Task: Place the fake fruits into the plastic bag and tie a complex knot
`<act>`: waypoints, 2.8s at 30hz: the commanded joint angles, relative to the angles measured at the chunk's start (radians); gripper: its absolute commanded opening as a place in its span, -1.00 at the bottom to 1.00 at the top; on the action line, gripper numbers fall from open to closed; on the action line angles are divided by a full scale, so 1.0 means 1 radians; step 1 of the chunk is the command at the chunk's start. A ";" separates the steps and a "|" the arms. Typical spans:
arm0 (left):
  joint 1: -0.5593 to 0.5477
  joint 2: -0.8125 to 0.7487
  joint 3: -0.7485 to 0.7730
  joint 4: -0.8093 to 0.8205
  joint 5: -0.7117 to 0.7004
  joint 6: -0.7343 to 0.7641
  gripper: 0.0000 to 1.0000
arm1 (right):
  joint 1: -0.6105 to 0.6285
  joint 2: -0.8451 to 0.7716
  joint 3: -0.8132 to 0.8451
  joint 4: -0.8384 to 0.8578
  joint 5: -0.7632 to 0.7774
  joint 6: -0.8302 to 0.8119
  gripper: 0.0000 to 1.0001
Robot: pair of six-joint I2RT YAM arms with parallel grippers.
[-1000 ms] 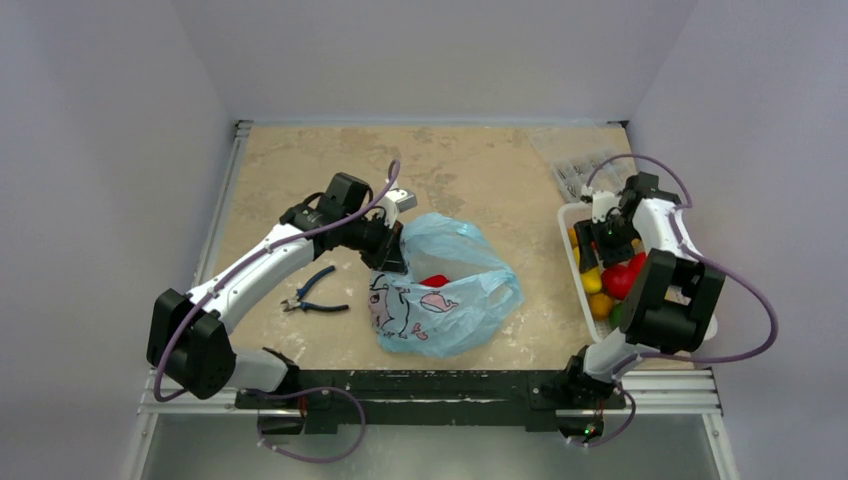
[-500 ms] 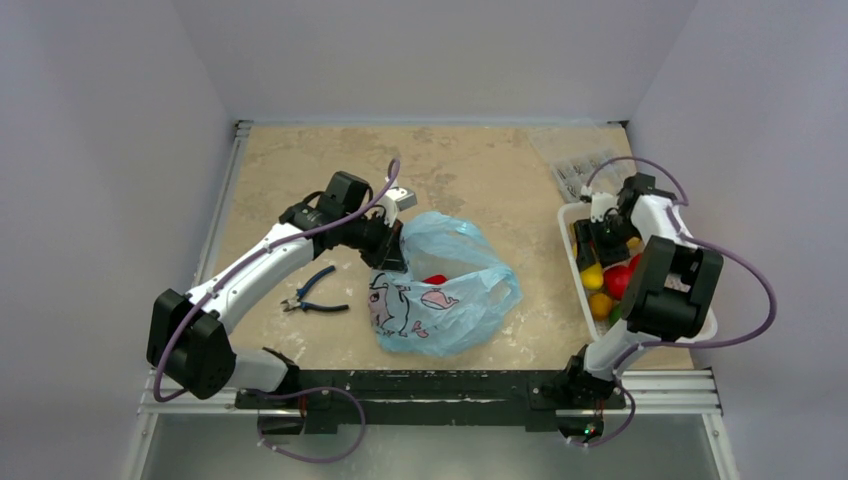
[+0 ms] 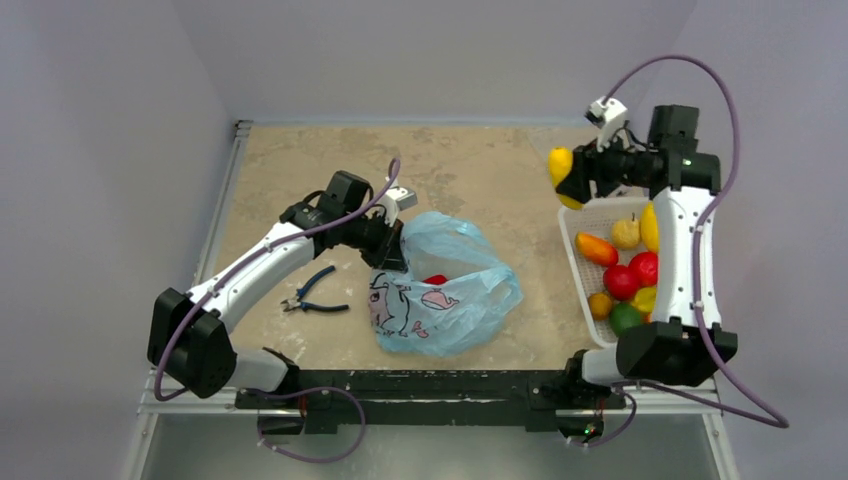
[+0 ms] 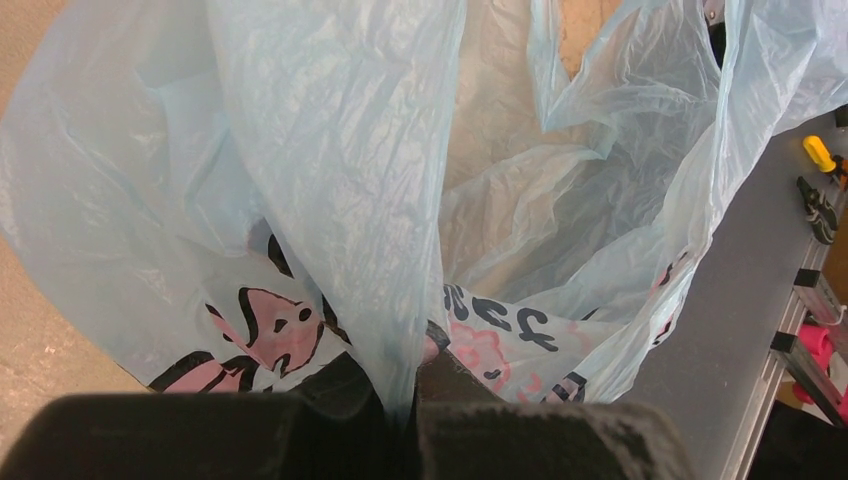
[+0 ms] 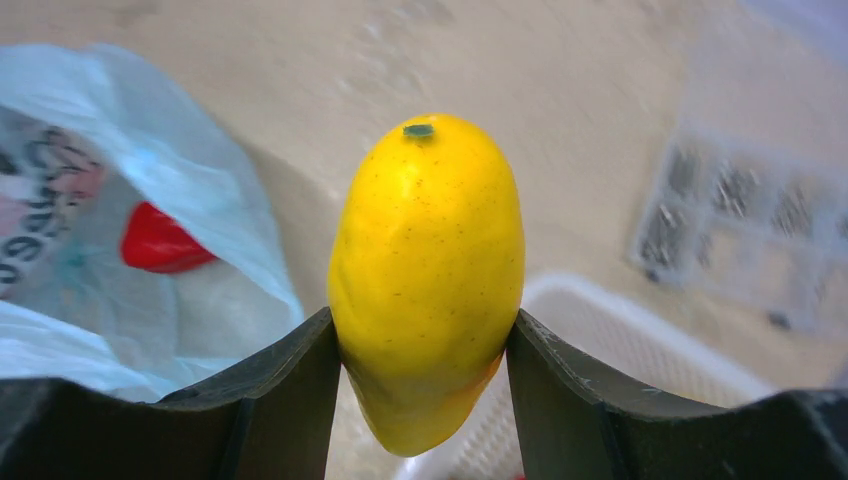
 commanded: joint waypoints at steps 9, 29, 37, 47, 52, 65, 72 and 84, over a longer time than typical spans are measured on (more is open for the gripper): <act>0.005 0.020 0.076 0.001 0.098 -0.030 -1.00 | 0.563 -0.188 -0.262 0.409 -0.184 0.125 -0.83; 0.004 0.054 0.067 0.102 0.110 -0.095 -1.00 | 0.849 -0.112 -0.654 0.538 0.043 -0.075 -0.85; 0.006 0.073 0.028 0.133 0.118 -0.118 -1.00 | 0.879 -0.133 -0.796 0.836 0.158 -0.018 -0.10; 0.007 0.075 0.043 0.117 0.109 -0.088 -1.00 | 0.876 -0.304 -0.672 0.681 0.167 0.023 0.73; 0.006 0.078 0.053 0.109 0.114 -0.084 -1.00 | 0.724 -0.334 -0.487 0.541 0.125 0.104 0.75; 0.005 0.103 0.097 0.086 0.084 -0.069 -1.00 | 0.033 -0.201 -0.322 0.065 0.229 -0.135 0.68; 0.005 0.109 0.091 0.107 0.084 -0.084 -1.00 | -0.129 -0.139 -0.481 0.084 0.584 -0.227 0.74; 0.005 0.129 0.121 0.103 0.093 -0.083 -1.00 | -0.127 -0.010 -0.653 0.284 0.750 -0.157 0.77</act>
